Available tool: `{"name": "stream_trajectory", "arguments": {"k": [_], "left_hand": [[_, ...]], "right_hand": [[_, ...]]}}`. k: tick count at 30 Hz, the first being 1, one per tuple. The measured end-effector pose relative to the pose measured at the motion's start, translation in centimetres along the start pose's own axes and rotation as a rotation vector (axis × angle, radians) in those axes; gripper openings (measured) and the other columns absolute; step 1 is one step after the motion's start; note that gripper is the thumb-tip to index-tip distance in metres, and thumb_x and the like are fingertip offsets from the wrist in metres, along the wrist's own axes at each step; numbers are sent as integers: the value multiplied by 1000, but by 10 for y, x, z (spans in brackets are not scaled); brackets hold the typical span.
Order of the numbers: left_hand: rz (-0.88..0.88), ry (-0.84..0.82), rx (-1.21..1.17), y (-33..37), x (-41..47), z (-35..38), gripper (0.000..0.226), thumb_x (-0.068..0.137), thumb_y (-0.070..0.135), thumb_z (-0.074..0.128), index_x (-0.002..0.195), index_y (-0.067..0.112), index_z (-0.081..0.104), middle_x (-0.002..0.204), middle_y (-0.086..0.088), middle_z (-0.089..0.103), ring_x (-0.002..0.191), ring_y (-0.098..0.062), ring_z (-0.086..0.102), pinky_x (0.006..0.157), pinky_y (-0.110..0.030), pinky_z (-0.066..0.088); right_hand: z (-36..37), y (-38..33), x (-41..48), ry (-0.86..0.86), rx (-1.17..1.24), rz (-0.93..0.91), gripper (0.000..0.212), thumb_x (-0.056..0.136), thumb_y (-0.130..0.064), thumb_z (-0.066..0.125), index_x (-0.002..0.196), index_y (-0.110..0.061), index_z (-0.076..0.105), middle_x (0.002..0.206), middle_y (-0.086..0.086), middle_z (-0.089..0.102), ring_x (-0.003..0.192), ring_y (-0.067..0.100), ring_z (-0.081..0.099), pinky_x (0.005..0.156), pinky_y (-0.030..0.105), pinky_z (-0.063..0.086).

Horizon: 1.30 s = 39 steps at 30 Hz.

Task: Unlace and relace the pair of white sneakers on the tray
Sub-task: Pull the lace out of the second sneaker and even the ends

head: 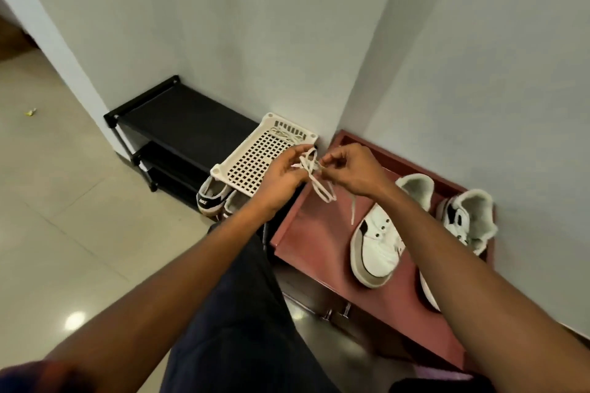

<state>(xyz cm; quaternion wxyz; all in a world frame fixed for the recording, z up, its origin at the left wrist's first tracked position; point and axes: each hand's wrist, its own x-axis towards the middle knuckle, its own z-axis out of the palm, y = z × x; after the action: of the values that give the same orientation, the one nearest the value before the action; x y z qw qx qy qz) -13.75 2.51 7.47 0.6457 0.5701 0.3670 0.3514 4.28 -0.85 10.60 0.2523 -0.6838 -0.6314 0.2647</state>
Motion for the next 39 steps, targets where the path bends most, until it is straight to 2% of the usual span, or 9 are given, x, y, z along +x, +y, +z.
{"name": "stream_trajectory", "arguments": {"k": [3,7,10,13,17,22,27,34,39], "left_hand": [[-54,-37,-41,-1,-11,38,45,82,-2,55,124,12,60,90,-9,65,76,-10,64,66,-20,52],[-102,-60,215,-23,-21,63,21,88,-4,61,105,6,69,78,-9,65,63,-11,60,62,-20,50],[-128,-176,300,-37,-26,73,13,90,-3,63,96,2,73,73,-2,70,60,-5,63,62,-19,52],[-82,-210,373,-41,-28,77,16,91,-1,64,95,10,75,74,4,71,63,0,64,67,-17,53],[-52,-127,359,-39,-27,77,18,91,1,63,96,12,76,77,5,70,61,6,59,63,-10,46],[-57,-68,265,-40,-24,70,18,90,0,64,89,14,76,89,-8,73,71,-8,64,70,-17,52],[-166,-71,139,-36,-26,76,28,88,-6,56,80,14,75,83,-8,74,73,-15,70,66,-24,50],[-278,-166,-50,-30,-25,87,29,79,-2,33,67,12,55,81,-15,68,80,-27,71,62,-29,48],[-318,-294,-24,-38,-23,83,18,70,12,36,65,12,53,75,-21,66,77,-34,71,64,-32,46]], "right_hand": [[-11,22,-42,27,81,25,5,82,-24,85,84,-26,82,72,-13,75,65,1,67,66,26,52],[-7,51,-87,24,118,110,8,81,-15,86,84,-21,81,62,-14,71,53,-3,60,54,16,45],[-9,72,-114,45,140,169,14,83,-10,83,84,-24,80,70,-1,75,57,3,62,57,19,49],[-16,90,-130,27,102,253,13,81,-10,83,90,-18,81,70,3,74,58,6,59,59,21,47],[-22,109,-142,78,87,312,13,78,-12,86,84,-23,83,78,-10,77,69,-3,65,73,26,50],[-20,117,-147,173,229,369,26,83,-10,78,70,-32,79,75,-4,77,67,11,64,70,33,52],[-21,108,-149,144,436,363,25,90,-5,71,72,-20,79,82,7,78,66,2,62,63,17,46],[-11,120,-151,145,441,425,22,88,-6,72,75,-21,80,77,7,78,71,21,61,67,30,48],[-5,108,-149,224,630,433,17,92,-2,67,89,-13,80,84,10,77,67,15,63,54,16,44]]}}
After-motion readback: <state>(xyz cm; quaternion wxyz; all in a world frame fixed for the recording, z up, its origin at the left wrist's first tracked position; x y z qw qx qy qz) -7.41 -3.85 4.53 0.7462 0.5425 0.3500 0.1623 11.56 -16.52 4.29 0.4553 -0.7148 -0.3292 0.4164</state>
